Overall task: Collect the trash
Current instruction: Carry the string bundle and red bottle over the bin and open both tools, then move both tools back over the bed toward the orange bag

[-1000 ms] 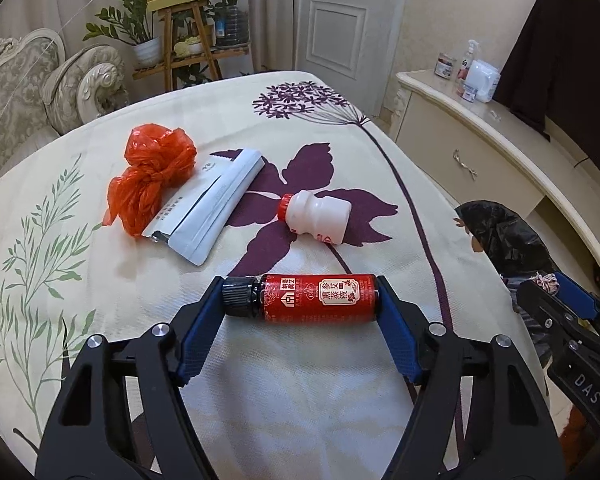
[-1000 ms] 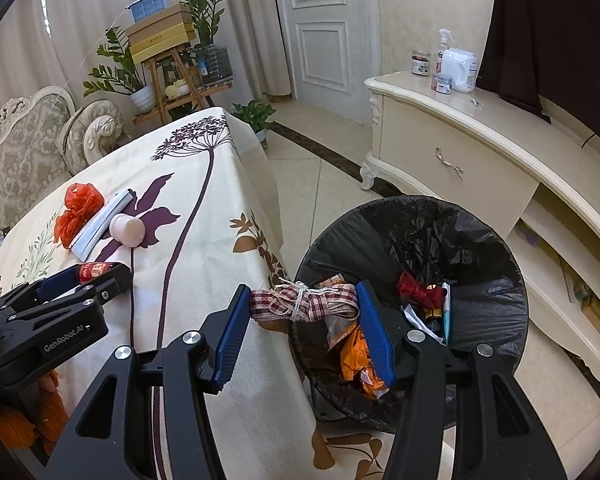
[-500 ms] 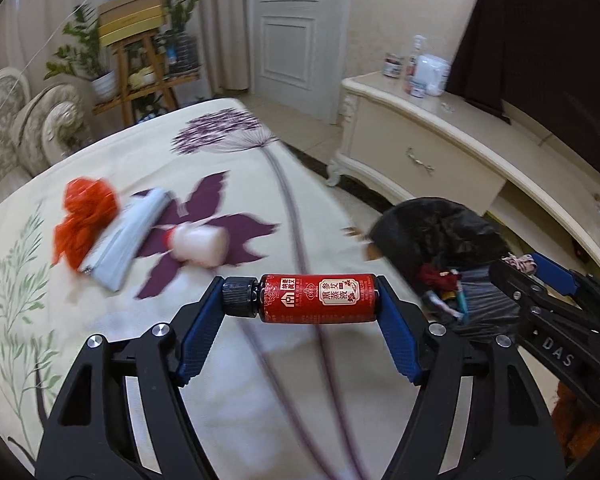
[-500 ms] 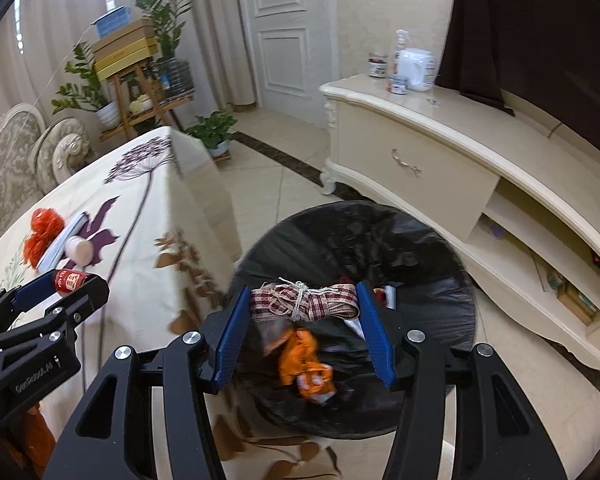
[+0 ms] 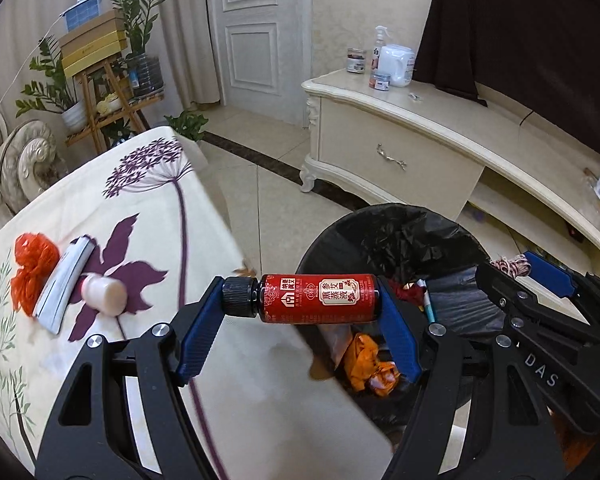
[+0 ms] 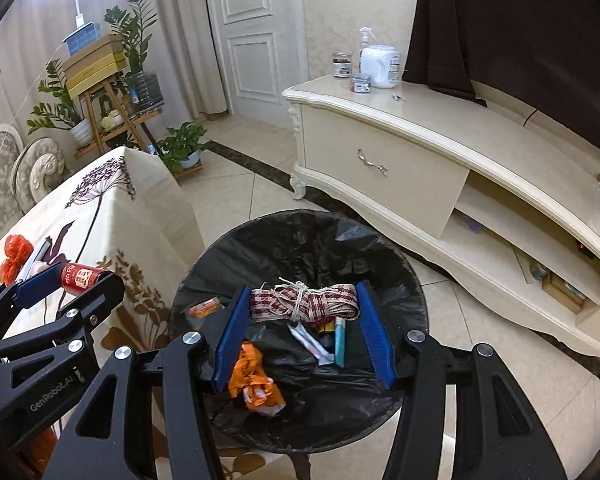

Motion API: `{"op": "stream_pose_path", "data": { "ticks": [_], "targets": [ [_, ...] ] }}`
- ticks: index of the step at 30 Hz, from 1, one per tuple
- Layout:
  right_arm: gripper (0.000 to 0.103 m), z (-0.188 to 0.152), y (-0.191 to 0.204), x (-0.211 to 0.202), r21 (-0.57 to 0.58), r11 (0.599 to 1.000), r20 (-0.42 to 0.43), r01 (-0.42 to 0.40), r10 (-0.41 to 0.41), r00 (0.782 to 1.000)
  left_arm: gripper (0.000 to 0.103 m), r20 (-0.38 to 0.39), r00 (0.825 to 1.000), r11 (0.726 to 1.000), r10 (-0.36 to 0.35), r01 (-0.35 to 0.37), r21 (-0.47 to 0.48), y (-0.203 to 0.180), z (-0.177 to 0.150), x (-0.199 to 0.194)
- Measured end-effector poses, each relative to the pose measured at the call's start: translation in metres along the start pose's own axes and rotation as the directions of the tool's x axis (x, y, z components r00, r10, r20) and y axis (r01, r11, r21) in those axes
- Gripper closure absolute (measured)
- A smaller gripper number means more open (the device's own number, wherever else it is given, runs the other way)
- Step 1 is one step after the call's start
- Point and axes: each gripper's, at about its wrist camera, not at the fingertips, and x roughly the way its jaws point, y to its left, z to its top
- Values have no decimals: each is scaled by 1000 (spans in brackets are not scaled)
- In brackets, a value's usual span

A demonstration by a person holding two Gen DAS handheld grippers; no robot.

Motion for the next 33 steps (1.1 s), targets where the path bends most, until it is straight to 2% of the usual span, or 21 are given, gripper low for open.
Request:
{"op": "stream_pose_path", "data": {
  "ticks": [10,15,19,27,33],
  "targets": [
    [47,4,-10,6,26,1000,8,9,-9,1000,31,-1,1000,1000,-2,2,23,-20,11,10],
    [39,4,-15,5,41,999,15,26,-27,1000,23,-6,1000,1000,8,-8,19,-19,9,11],
    [39,3,-17,3,44,998,15,37,-38,999,20,-14,1000,1000,15,-15,8,-14,8,11],
    [38,3,-2,-2,28,999,25,23,-24,999,19,10,998,997,59,-59,-48,16,2,-4],
    [38,4,38,-2,-21,999,26,-40,41,999,19,31,991,987,127,-124,-101,56,-9,-22]
  ]
}}
